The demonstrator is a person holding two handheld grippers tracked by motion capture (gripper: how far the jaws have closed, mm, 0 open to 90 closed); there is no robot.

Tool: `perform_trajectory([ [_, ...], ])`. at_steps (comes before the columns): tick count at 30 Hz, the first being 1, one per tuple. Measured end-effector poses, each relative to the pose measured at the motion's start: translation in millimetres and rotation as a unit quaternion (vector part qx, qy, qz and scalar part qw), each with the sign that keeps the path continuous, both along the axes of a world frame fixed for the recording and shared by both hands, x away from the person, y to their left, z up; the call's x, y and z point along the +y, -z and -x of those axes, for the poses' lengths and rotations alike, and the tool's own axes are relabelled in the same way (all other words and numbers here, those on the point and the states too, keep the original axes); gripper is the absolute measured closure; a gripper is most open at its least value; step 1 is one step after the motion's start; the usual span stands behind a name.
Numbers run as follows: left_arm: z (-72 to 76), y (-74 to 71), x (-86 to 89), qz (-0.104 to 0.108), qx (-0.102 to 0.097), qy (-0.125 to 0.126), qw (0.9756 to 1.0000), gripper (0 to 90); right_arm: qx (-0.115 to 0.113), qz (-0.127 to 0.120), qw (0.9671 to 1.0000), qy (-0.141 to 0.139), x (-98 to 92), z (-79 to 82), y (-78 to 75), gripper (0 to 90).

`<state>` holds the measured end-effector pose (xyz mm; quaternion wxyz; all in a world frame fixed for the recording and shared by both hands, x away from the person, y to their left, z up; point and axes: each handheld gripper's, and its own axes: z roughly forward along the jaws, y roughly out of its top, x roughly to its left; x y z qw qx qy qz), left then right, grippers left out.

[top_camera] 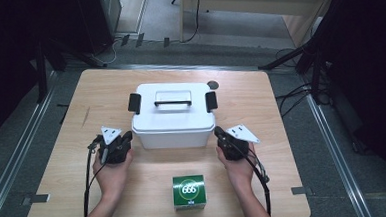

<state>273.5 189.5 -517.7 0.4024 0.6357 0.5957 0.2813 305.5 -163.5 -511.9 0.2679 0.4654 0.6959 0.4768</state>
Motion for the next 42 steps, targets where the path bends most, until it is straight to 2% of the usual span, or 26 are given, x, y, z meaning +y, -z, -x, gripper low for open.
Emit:
perform_trajectory([
  [1,6.4,-0.3,0.6,0.005,0.003,0.006,1.0,90.0,-0.001,0.005,1.0,-0.001,-3.1,6.9,-0.5,88.2],
  [2,6.4,-0.3,0.6,0.005,0.003,0.006,1.0,90.0,-0.001,0.005,1.0,-0.001,-3.1,6.9,-0.5,88.2],
  [3,14.9,-0.4,-0.6,0.009,0.006,0.012,0.9999,90.0,-0.001,0.014,0.9998,-0.011,-8.7,24.4,0.5,88.7],
  [5,35.2,0.4,-7.2,0.014,0.011,0.03,0.9994,90.0,-0.001,0.017,0.9997,-0.016,-11.6,37.6,2.8,89.1],
  [6,35.2,0.4,-7.2,0.014,0.011,0.03,0.9994,90.0,-0.001,0.017,0.9997,-0.016,-11.6,37.6,2.8,89.1],
  [7,49.5,1.9,-14.2,0.009,0.015,0.047,0.9987,90.0,0.0,0.016,0.9997,-0.017,-13.9,51.9,5.9,89.4],
  [10,69.6,5.6,-26.5,0.0,0.018,0.067,0.9976,90.0,0.001,0.016,0.9996,-0.024,-14.3,71.0,10.5,89.9],
  [12,74.0,6.4,-29.1,-0.001,0.02,0.071,0.9973,90.0,0.005,0.016,0.9995,-0.028,-14.3,76.3,11.7,89.9],
  [14,86.9,7.6,-37.4,-0.002,0.026,0.089,0.9957,90.0,0.014,0.011,0.9992,-0.035,-13.3,86.8,12.8,90.0],
  [15,91.6,7.5,-40.8,-0.003,0.027,0.096,0.995,90.0,0.015,0.016,0.9989,-0.041,-11.2,95.7,12.1,90.0],
  [17,103.1,7.0,-49.5,-0.002,0.029,0.113,0.9932,90.0,0.019,0.014,0.9985,-0.049,-9.6,102.7,11.2,89.9],
  [19,106.5,7.4,-53.3,-0.001,0.029,0.119,0.9924,90.0,0.018,0.016,0.9984,-0.05,-8.6,106.5,11.3,89.9],
  [20,109.7,8.5,-57.2,-0.003,0.034,0.129,0.9911,90.0,0.022,0.014,0.9982,-0.054,-7.5,110.0,11.7,89.6],
  [21,113.3,9.9,-62.7,0.003,0.039,0.139,0.9896,90.0,0.037,0.006,0.9975,-0.061,-4.8,117.3,14.7,89.6],
  [22,113.3,9.9,-62.7,0.003,0.039,0.139,0.9896,90.0,0.037,0.006,0.9975,-0.061,-4.8,117.3,14.7,89.6],
  [24,119.5,11.1,-74.6,-0.002,0.041,0.16,0.9863,90.0,0.051,-0.002,0.9966,-0.064,-1.1,125.8,18.1,90.0],
  [25,119.5,11.1,-74.6,-0.002,0.041,0.16,0.9863,90.0,0.053,-0.005,0.9964,-0.066,0.5,128.6,18.6,90.0],
  [27,124.3,12.9,-87.5,-0.001,0.045,0.18,0.9826,90.0,0.056,-0.008,0.9956,-0.075,4.6,133.5,18.1,90.0],
  [29,125.8,14.1,-94.2,0.002,0.045,0.189,0.981,90.0,0.055,-0.01,0.9951,-0.081,8.5,137.1,17.3,90.0],
  [31,126.3,14.7,-97.0,0.001,0.043,0.19,0.9808,90.0,0.059,-0.008,0.9947,-0.084,10.8,138.3,17.3,90.0],
  [33,125.5,15.7,-100.0,-0.001,0.042,0.186,0.9817,90.0,0.059,-0.005,0.9945,-0.086,15.7,140.6,19.0,90.0],
  [36,121.6,15.8,-99.3,0.004,0.043,0.184,0.982,90.0,0.062,-0.007,0.9951,-0.077,17.6,139.0,19.6,90.0],
  [42,108.6,15.0,-99.4,0.003,0.043,0.175,0.9836,90.0,0.058,-0.007,0.9963,-0.064,23.9,125.9,19.1,90.0],
])
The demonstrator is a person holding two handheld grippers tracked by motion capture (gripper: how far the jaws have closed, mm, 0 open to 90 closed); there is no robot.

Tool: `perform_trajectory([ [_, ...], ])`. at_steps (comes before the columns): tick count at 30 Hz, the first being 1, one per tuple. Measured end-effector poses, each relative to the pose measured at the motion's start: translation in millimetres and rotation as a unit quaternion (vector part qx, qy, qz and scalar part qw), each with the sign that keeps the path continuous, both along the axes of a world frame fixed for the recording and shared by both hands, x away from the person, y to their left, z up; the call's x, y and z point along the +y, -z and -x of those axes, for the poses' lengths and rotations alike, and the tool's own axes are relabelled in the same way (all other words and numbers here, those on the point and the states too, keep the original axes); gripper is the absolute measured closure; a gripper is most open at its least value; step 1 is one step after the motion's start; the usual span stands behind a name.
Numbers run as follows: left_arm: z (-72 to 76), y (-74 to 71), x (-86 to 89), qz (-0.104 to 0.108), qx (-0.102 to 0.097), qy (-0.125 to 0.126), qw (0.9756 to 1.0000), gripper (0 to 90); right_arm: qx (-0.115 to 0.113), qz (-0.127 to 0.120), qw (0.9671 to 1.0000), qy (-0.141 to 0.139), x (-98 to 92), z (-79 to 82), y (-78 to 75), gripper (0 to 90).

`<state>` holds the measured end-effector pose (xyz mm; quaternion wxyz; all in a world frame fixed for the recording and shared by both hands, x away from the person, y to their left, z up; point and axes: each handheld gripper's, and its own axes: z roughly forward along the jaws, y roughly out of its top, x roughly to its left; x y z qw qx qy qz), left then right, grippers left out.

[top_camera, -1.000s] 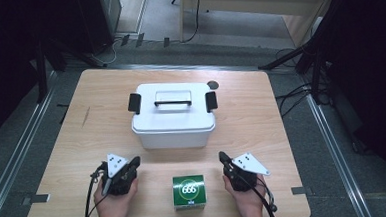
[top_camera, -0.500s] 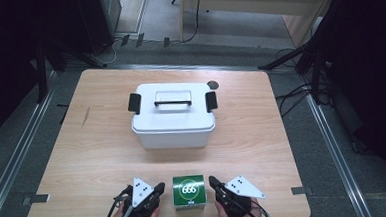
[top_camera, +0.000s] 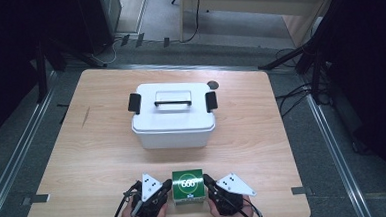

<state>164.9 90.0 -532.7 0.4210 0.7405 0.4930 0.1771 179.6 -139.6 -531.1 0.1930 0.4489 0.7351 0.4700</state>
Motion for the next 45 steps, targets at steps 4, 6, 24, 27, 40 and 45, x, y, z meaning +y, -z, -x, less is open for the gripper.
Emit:
perform_trajectory([
  [4,-12.2,-1.1,0.2,0.0,0.002,-0.006,1.0,90.0,-0.004,0.002,1.0,0.007,2.7,-5.2,-0.4,90.0],
  [6,-15.5,-1.3,0.8,0.0,0.004,-0.007,1.0,90.0,-0.007,-0.001,0.9999,0.012,4.9,-10.0,-0.8,90.0],
  [24,-18.0,-2.9,98.6,-0.001,-0.029,-0.121,0.9922,8.2,-0.079,0.058,0.9949,0.021,-37.2,-32.7,-7.2,36.9],
  [27,-16.1,-4.8,128.3,0.002,-0.048,-0.15,0.9875,0.7,-0.067,0.058,0.9955,0.031,-44.9,-37.9,-12.1,30.6],
  [40,-21.6,5.1,212.2,-0.016,-0.067,-0.244,0.9674,0.0,-0.067,0.049,0.9963,0.019,-79.3,-72.8,-49.0,0.5],
  [45,-26.9,15.2,217.1,-0.071,-0.064,-0.254,0.9624,0.0,-0.057,0.071,0.9958,0.007,-92.8,-95.3,-67.9,0.2],
])
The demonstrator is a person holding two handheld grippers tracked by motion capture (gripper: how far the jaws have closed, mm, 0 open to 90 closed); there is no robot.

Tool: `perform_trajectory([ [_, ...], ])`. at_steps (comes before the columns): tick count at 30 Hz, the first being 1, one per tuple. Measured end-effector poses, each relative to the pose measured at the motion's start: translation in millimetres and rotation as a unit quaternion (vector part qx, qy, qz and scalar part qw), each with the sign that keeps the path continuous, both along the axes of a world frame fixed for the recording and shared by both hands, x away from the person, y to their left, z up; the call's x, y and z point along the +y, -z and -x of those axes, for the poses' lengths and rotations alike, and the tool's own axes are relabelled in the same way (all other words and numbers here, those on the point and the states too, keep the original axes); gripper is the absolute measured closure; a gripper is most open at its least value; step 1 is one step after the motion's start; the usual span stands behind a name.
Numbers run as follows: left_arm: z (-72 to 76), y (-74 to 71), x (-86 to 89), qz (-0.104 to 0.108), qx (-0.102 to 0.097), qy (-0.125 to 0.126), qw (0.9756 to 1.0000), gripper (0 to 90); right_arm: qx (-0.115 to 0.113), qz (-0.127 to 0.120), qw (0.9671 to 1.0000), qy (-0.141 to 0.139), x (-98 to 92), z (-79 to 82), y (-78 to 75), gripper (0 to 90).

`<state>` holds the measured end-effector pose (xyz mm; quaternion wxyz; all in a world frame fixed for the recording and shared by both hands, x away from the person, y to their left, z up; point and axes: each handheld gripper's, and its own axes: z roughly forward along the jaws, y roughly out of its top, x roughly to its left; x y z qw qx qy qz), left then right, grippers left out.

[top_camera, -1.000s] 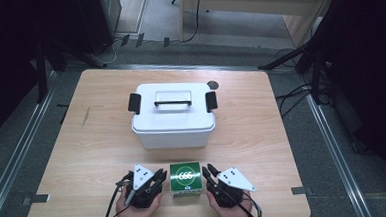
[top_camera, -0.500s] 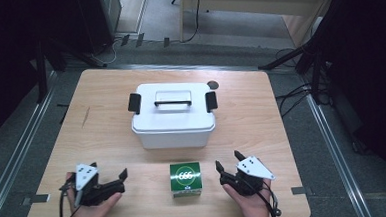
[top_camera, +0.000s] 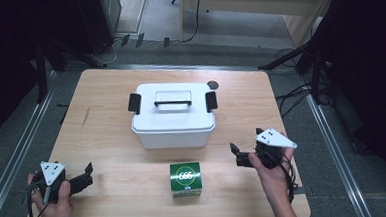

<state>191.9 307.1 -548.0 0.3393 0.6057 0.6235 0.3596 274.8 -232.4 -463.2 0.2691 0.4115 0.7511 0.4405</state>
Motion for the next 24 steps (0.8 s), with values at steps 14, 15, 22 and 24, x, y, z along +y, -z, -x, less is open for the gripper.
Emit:
perform_trajectory([
  [14,0.7,1.3,6.2,0.03,-0.002,0.001,0.9995,0.0,0.033,0.085,0.9857,-0.142,6.1,-53.9,-50.7,1.2],
  [15,0.9,1.4,6.5,0.033,-0.005,0.006,0.9994,0.0,0.036,0.088,0.9851,-0.143,7.2,-57.2,-53.8,1.2],
  [22,1.5,1.4,8.9,0.044,-0.007,0.012,0.9989,0.0,0.067,0.149,0.9681,-0.19,17.6,-80.9,-64.9,1.2],
  [24,1.6,1.6,7.8,0.044,-0.008,0.012,0.9989,0.0,0.081,0.176,0.9573,-0.215,20.9,-87.6,-66.5,1.2],
])
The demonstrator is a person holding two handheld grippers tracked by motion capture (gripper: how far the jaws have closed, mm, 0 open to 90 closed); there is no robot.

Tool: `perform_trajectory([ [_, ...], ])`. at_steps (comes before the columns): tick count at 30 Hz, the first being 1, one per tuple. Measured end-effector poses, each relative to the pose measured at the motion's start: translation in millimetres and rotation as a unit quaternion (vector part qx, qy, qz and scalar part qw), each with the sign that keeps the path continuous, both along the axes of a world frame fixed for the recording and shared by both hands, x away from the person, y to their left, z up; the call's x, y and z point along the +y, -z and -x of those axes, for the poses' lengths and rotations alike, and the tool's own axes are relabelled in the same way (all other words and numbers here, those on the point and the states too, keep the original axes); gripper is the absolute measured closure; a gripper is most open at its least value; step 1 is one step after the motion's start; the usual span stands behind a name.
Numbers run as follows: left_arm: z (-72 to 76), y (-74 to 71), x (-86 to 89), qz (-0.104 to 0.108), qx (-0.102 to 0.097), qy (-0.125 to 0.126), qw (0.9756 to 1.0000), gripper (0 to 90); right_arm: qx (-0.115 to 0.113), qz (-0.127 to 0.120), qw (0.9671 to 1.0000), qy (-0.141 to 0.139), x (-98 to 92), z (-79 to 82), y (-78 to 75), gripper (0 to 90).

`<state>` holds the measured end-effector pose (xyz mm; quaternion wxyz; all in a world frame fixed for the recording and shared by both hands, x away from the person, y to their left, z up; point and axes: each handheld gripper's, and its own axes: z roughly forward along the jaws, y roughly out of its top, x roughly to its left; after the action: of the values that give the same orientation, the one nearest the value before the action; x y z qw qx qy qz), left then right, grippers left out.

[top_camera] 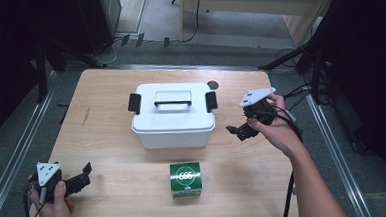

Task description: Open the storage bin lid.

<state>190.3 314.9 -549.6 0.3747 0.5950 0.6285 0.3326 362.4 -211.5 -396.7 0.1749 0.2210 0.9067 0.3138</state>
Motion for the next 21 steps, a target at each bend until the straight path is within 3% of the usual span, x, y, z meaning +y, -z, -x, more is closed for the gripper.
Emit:
perform_trajectory([
  [3,-0.3,0.0,-1.3,-0.004,0.003,0.003,1.0,0.0,0.025,0.037,0.9985,-0.031,4.1,-13.7,-2.0,2.9],
  [6,0.0,0.3,-2.6,-0.006,0.001,0.005,1.0,0.0,0.045,0.05,0.9962,-0.056,8.6,-23.9,-7.4,7.2],
  [8,0.3,0.2,-2.6,-0.007,0.002,0.008,0.9999,0.0,0.052,0.073,0.9934,-0.072,13.2,-29.2,-10.0,7.4],
  [11,0.5,0.2,-2.4,-0.007,0.002,0.012,0.9999,0.0,0.059,0.117,0.9876,-0.086,22.6,-38.0,-18.4,10.9],
  [15,0.4,0.2,-2.2,-0.005,0.002,0.015,0.9999,0.0,0.069,0.151,0.9811,-0.1,33.1,-47.8,-33.4,12.1],
  [18,0.0,0.2,-0.9,0.001,0.001,0.018,0.9998,0.0,0.074,0.185,0.9731,-0.116,43.9,-54.4,-42.9,12.6],
  [19,0.0,0.2,-0.9,0.001,0.001,0.018,0.9998,0.0,0.074,0.185,0.9731,-0.116,43.9,-54.4,-42.9,12.6],
  [20,-0.2,0.2,-0.7,0.001,0.002,0.018,0.9998,0.0,0.079,0.196,0.9702,-0.12,50.1,-55.7,-48.3,13.4],
  [21,-0.3,0.4,-1.2,0.0,0.002,0.018,0.9998,0.0,0.078,0.196,0.9697,-0.124,53.3,-56.9,-50.8,13.8],
])
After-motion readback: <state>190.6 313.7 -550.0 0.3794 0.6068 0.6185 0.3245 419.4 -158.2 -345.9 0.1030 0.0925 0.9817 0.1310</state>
